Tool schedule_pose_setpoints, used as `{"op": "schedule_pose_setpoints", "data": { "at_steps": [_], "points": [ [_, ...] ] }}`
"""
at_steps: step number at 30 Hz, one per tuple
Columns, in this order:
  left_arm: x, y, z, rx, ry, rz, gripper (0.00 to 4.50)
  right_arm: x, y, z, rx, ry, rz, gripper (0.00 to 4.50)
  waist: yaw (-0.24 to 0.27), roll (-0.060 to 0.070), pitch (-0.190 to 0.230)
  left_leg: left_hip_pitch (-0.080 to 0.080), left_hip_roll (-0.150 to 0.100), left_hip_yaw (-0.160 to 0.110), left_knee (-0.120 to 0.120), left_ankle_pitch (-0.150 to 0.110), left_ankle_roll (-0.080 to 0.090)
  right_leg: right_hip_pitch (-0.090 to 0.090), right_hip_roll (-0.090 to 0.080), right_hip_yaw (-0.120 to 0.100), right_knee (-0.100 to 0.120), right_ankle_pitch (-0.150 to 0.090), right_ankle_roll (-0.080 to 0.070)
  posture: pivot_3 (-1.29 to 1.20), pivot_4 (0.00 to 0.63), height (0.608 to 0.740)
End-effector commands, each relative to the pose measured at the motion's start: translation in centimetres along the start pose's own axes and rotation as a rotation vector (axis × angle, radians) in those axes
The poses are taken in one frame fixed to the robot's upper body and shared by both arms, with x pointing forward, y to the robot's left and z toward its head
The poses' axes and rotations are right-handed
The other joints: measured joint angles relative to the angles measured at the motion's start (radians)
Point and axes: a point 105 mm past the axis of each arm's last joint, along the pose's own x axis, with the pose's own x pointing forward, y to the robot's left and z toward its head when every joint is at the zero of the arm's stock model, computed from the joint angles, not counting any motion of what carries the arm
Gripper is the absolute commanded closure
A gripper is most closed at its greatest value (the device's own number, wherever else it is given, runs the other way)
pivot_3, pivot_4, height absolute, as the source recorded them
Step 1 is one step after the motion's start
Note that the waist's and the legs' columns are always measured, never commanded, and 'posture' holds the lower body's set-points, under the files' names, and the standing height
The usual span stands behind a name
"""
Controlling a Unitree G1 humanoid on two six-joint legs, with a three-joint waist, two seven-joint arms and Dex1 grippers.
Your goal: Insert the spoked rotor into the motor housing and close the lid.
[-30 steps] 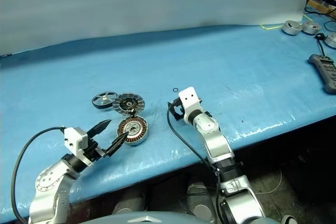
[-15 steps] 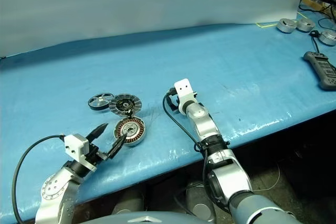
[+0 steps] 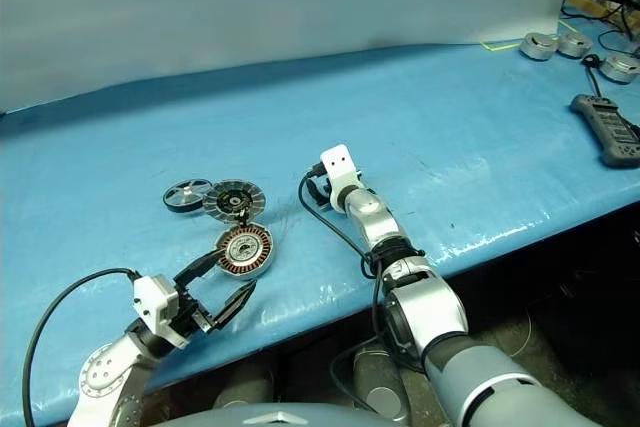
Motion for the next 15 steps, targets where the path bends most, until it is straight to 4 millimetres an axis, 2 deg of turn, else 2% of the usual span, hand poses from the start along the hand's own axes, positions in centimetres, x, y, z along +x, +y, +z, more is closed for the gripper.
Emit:
{"op": "schedule_pose_setpoints", "data": {
  "at_steps": [1, 8, 15],
  "points": [
    [0.0, -0.2, 0.1, 0.031, -0.017, 0.009, 0.0, 0.0, -0.1, -1.2, -0.023, 0.05, -0.012, 1.57, 0.0, 0.001, 0.0, 0.0, 0.0, 0.0, 0.0, 0.0, 0.0, 0.0, 0.0, 0.0, 0.0, 0.0, 0.0, 0.0, 0.15, 0.74],
    [0.2, -0.8, -0.3, 0.003, -0.027, 0.009, 0.0, -0.2, -0.6, -2.0, -0.024, 0.063, -0.034, 3.79, 0.005, 0.003, -0.002, 0.001, 0.0, 0.0, 0.0, 0.0, 0.0, 0.001, 0.0, 0.0, 0.0, 0.0, 0.0, 0.0, 0.15, 0.74],
    [0.4, -0.7, -0.2, 0.007, -0.036, 0.001, 0.0, -0.8, -1.0, -3.5, 0.006, 0.083, -0.059, 3.79, 0.011, 0.004, -0.004, 0.001, 0.0, 0.0, 0.0, 0.0, 0.0, 0.001, 0.0, 0.0, 0.0, 0.0, 0.0, 0.0, 0.15, 0.74]
  ]
}}
